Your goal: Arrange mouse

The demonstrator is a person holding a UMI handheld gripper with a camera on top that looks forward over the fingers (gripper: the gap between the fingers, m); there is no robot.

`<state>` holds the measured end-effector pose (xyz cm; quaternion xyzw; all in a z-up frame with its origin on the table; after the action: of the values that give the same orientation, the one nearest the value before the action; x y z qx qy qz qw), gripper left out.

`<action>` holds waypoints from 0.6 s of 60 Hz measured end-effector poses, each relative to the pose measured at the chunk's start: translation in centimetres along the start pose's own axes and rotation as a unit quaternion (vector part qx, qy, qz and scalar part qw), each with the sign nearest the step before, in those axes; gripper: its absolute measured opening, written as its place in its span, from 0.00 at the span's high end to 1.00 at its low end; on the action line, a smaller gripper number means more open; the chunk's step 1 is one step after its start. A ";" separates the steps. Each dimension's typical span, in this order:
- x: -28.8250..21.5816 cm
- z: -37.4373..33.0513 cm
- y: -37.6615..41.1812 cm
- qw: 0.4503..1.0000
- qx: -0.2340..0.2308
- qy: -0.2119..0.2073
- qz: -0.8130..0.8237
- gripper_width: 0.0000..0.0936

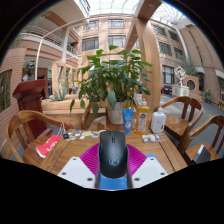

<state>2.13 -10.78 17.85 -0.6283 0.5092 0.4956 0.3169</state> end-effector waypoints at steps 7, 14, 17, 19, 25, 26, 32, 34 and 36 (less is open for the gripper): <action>7.4 2.9 -5.1 0.996 0.036 0.081 0.014 0.62; 11.1 3.4 -7.1 0.992 0.051 0.113 0.028 0.60; 12.1 3.8 -7.5 0.990 0.057 0.123 0.032 0.57; 12.6 4.0 -7.6 0.990 0.057 0.127 0.038 0.54; 13.1 4.3 -7.7 0.988 0.051 0.137 0.049 0.46; 13.1 4.3 -7.7 0.988 0.052 0.136 0.047 0.45; 11.7 3.4 -7.7 0.989 0.059 0.126 0.038 0.25; 11.2 2.6 -7.4 0.990 0.061 0.121 0.036 0.11; 10.4 1.6 -6.9 0.991 0.061 0.116 0.035 0.09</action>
<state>8.17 -10.76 6.78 -0.6429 0.5934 0.3984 0.2755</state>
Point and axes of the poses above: the point between the fingertips, and its own axes, seen from behind it with the camera up: y to the left, x down, z forward, the way the camera looks, the point moved 7 cm from there along -z, backward, against the way the camera looks, and after that the axes turned 14 degrees about -x, right-handed, at the moved point
